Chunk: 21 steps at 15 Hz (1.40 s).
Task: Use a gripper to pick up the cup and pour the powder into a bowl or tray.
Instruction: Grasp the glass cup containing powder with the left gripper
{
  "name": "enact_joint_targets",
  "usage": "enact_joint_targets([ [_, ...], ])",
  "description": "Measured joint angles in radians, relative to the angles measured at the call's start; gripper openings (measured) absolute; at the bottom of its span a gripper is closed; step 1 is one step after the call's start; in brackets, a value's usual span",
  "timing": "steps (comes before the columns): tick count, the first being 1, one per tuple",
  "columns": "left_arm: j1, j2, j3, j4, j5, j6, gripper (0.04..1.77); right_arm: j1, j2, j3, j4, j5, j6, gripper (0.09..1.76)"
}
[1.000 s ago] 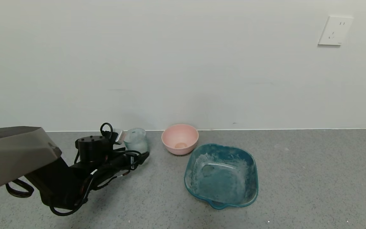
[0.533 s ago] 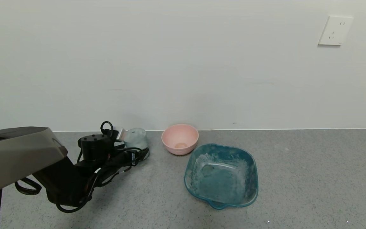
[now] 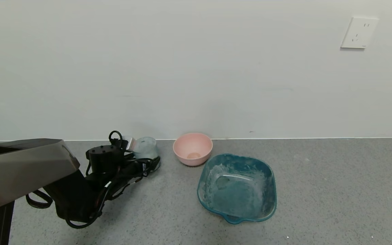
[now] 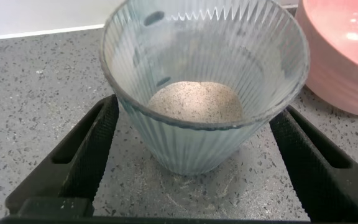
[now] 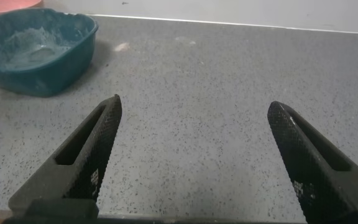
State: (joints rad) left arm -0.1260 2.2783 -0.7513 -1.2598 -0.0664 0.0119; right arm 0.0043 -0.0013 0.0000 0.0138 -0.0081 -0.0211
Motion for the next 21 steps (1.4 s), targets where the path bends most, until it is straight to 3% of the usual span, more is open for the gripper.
enact_joint_targets([
  [6, -0.005, 0.038, -0.001, -0.099, -0.001, -0.023, 1.72, 0.0, 0.0, 0.0, 0.0, 0.001, 0.0, 1.71],
  [21, -0.004, 0.091, -0.019, -0.132, 0.014, -0.044, 1.72, 0.0, 0.0, 0.0, 0.0, 0.001, 0.0, 1.71],
])
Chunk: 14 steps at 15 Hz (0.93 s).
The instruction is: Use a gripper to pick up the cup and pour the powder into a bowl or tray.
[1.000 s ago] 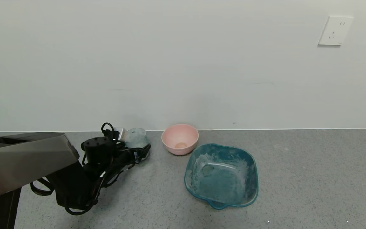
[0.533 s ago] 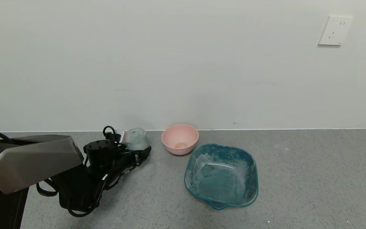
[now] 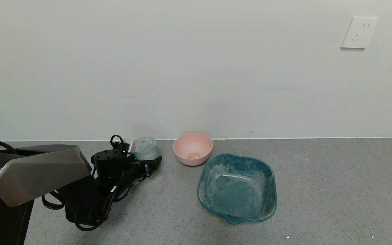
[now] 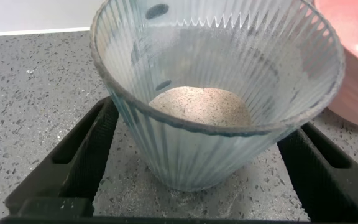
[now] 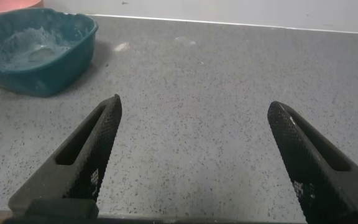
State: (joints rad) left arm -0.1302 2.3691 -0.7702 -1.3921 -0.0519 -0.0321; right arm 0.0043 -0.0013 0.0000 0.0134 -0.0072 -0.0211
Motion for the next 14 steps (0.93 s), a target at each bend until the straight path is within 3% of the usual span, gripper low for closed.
enact_joint_targets([
  [2, 0.0, 0.001, -0.002, 0.0, 0.0, -0.001, 1.64, 0.0, 0.0, 0.0, 0.0, 0.0, 0.0, 1.71],
  [3, 0.0, 0.001, -0.002, 0.0, 0.0, 0.0, 1.47, 0.0, 0.0, 0.0, 0.0, 0.0, 0.0, 1.71],
  [5, 0.0, 0.001, -0.003, 0.0, 0.001, 0.001, 1.31, 0.0, 0.0, 0.0, 0.0, 0.0, 0.0, 1.71],
  [14, -0.001, 0.0, -0.003, 0.007, 0.016, 0.0, 1.28, 0.0, 0.0, 0.0, 0.0, 0.0, 0.0, 1.71],
])
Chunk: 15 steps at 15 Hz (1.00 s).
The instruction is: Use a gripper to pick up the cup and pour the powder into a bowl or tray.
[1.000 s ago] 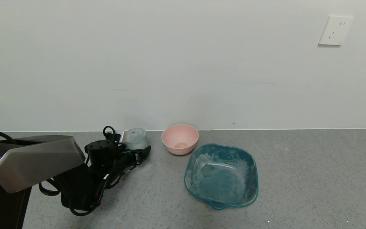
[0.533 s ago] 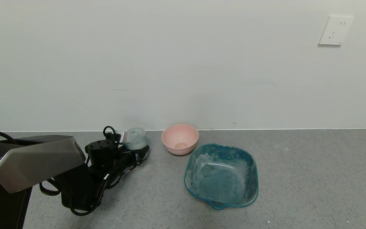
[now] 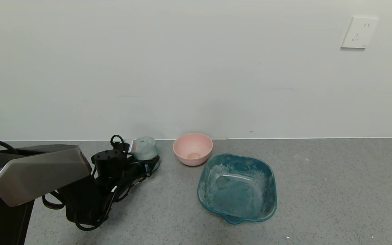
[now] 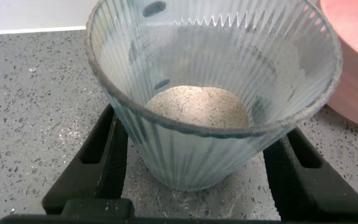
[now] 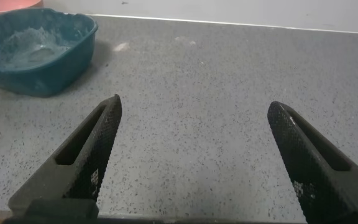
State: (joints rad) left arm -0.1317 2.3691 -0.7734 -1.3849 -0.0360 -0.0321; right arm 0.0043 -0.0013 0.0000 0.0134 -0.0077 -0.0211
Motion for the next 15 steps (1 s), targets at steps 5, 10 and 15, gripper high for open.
enact_joint_targets([
  [5, -0.004, -0.014, 0.003, 0.02, 0.027, 0.001, 1.27, 0.0, 0.0, 0.0, 0.0, 0.0, 0.0, 1.71],
  [10, -0.01, -0.073, 0.008, 0.102, 0.047, 0.007, 1.27, 0.0, 0.0, 0.0, 0.0, 0.0, 0.0, 1.71],
  [15, -0.02, -0.201, -0.006, 0.265, 0.087, 0.057, 1.27, 0.0, 0.0, 0.0, 0.0, 0.0, 0.0, 1.71],
])
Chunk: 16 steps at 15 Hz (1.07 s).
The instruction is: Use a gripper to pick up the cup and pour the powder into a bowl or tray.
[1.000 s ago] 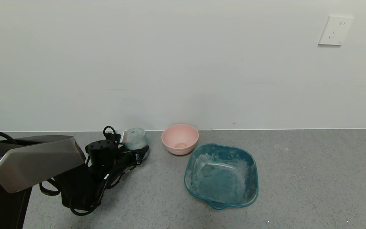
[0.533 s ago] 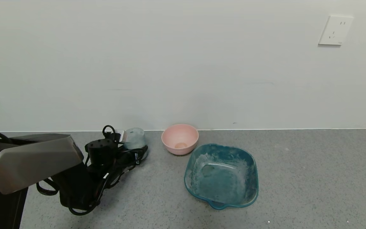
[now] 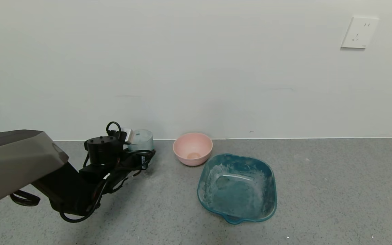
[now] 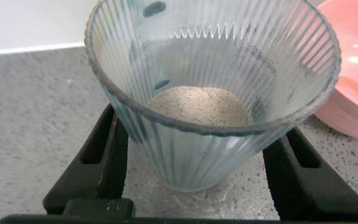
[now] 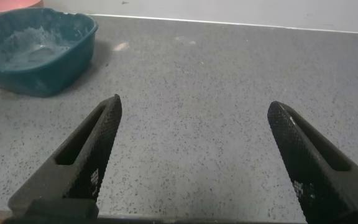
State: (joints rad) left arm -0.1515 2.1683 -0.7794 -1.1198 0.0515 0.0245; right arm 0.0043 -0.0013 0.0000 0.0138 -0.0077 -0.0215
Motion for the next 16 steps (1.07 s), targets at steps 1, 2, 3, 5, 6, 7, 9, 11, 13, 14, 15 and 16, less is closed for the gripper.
enact_joint_targets([
  [1, -0.004, -0.026, -0.007, 0.026, 0.014, 0.029, 1.27, 0.0, 0.0, 0.0, 0.0, 0.0, 0.001, 1.71],
  [2, -0.008, -0.046, -0.015, 0.051, 0.028, 0.049, 1.27, 0.0, 0.0, 0.0, 0.0, 0.0, 0.0, 1.71],
  [3, -0.014, -0.069, -0.025, 0.093, 0.041, 0.068, 1.27, 0.0, 0.0, 0.0, 0.0, 0.0, 0.0, 1.71],
  [5, -0.031, -0.109, -0.051, 0.173, 0.049, 0.093, 1.27, 0.0, 0.0, 0.0, 0.0, 0.0, 0.0, 1.71],
  [6, -0.042, -0.127, -0.065, 0.216, 0.055, 0.108, 1.27, 0.0, 0.0, 0.0, 0.0, 0.0, 0.001, 1.71],
  [7, -0.054, -0.144, -0.083, 0.256, 0.069, 0.126, 1.27, 0.0, 0.0, 0.0, 0.0, 0.0, 0.0, 1.71],
  [9, -0.089, -0.171, -0.123, 0.316, 0.115, 0.177, 1.27, 0.0, 0.0, 0.0, 0.0, 0.0, 0.0, 1.71],
  [11, -0.116, -0.186, -0.161, 0.366, 0.137, 0.227, 1.26, 0.0, 0.0, 0.0, 0.0, 0.0, 0.0, 1.71],
  [13, -0.135, -0.196, -0.206, 0.425, 0.16, 0.265, 1.26, 0.0, 0.0, 0.0, 0.0, 0.0, 0.0, 1.71],
  [14, -0.143, -0.198, -0.232, 0.453, 0.176, 0.281, 1.26, 0.0, 0.0, 0.0, 0.0, 0.0, 0.001, 1.71],
  [15, -0.152, -0.2, -0.261, 0.494, 0.194, 0.304, 1.26, 0.0, 0.0, 0.0, 0.0, 0.0, 0.0, 1.71],
  [16, -0.16, -0.201, -0.291, 0.533, 0.211, 0.328, 1.26, 0.0, 0.0, 0.0, 0.0, 0.0, 0.0, 1.71],
])
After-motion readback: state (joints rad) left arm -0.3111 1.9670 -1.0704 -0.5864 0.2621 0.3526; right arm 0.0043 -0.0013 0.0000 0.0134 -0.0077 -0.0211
